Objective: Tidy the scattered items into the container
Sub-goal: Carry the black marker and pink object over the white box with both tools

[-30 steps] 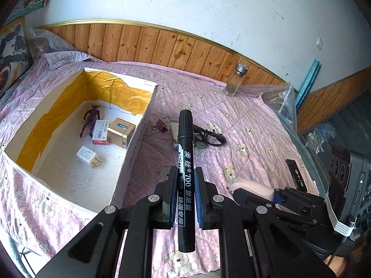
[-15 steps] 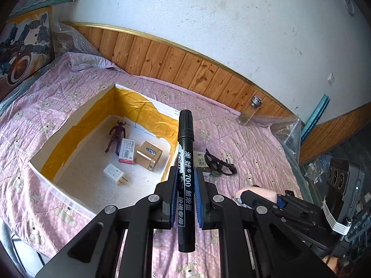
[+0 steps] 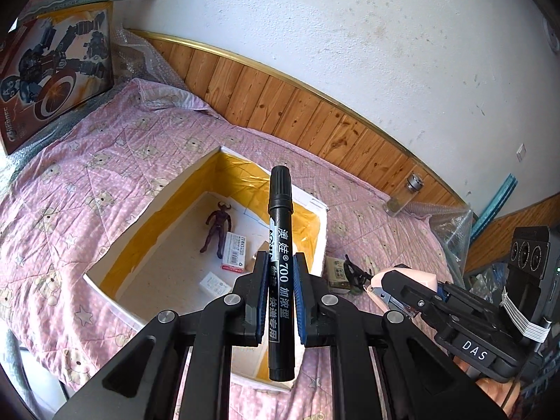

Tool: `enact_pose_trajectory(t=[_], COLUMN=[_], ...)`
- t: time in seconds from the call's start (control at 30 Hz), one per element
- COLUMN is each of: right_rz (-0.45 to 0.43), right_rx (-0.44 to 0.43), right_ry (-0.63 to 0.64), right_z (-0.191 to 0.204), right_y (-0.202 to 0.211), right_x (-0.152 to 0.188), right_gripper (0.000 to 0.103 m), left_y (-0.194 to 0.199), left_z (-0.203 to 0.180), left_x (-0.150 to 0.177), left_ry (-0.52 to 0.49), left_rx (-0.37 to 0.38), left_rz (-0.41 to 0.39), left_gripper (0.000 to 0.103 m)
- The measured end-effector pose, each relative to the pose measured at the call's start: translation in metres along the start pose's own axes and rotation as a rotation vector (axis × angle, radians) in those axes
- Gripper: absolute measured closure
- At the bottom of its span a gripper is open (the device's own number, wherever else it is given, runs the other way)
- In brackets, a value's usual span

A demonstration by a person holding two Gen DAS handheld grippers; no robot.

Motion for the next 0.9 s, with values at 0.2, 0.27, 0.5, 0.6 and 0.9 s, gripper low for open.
enact_pose_trajectory(t=[0.2, 0.27, 0.5, 0.6, 0.9], right_rz=[0.018, 0.025, 0.057, 0.113, 0.293], right_rx=[-0.032, -0.045, -0.093, -0.100, -0.209], right_ry=[0.006, -0.001, -0.011, -0.020, -0.040], right_z=[-0.002, -0.006, -0.011, -0.013, -0.002], right_y=[-0.025, -0.032, -0.061, -0.084, -0.131], right_x=[-0.016, -0.021, -0.036, -0.036, -0.004], right_gripper=[0.076, 0.076, 0.076, 0.076, 0.076], left_y=[-0.013, -0.019, -0.043, -0.057, -0.079], left_z=[0.016, 0.017, 0.024, 0.039, 0.056], left_x=[-0.011, -0.013, -0.008, -0.002, -0.004], left_ry=[0.027, 0.024, 0.020, 0.044, 0.049], left_rx=[-0.033, -0.046, -0.119, -0.173, -0.279], left_rz=[0.016, 0.023, 0.081, 0.132, 0.157], left_gripper=[0.089, 0.089, 0.089, 0.089, 0.089])
Point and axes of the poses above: each gripper's, at about its wrist camera, not at the fingertips, and y roughly against the way its jaws point, z to its left, x to its underside, the point moved 1 cm from there along -y, roughly the way its jaws point, and after that the axes turned 11 degrees about y, right-handed, at the moved point
